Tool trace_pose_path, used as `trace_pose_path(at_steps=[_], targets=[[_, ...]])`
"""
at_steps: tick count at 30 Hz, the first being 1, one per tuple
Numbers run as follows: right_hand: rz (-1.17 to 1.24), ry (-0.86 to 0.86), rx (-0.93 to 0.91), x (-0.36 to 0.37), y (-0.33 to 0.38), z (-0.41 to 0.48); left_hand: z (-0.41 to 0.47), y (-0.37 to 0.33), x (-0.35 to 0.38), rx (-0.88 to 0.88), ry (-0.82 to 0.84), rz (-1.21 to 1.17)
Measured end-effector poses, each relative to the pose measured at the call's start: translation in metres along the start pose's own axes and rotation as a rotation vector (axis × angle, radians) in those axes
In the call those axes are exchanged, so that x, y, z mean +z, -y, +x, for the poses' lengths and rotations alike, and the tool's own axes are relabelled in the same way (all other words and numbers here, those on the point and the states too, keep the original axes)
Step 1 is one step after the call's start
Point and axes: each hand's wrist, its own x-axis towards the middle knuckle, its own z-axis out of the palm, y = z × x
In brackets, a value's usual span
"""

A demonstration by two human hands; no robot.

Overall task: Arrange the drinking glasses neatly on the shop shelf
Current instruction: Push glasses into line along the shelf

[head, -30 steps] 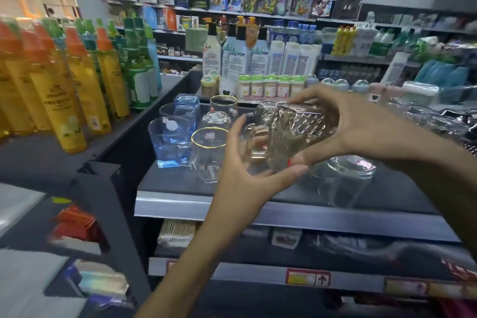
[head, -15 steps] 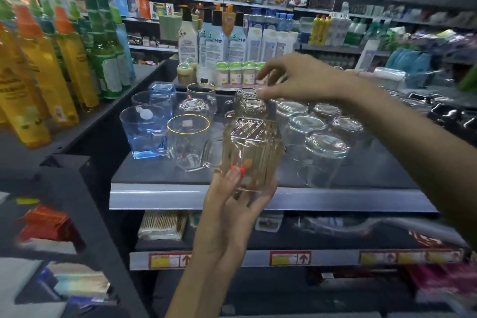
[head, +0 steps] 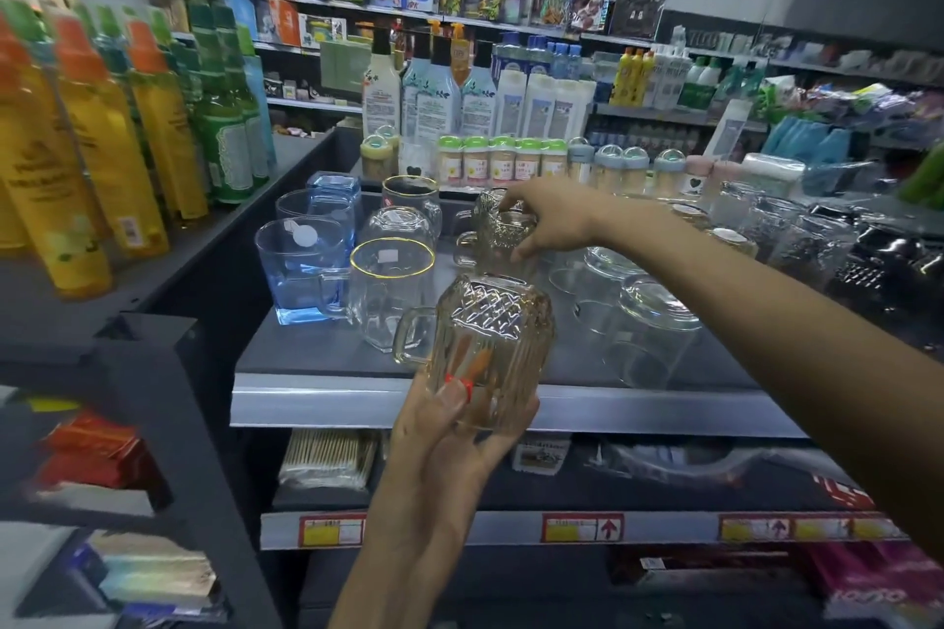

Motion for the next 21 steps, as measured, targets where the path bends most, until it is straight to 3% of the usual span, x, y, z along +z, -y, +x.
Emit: trace_pose_path(at_steps=[21], targets=[[0.025,-0.043,-0.027,0.0078,-0.0003,-0.0049,0.0008,0.0038,-0.0022,-0.02,-0.017,0.01]])
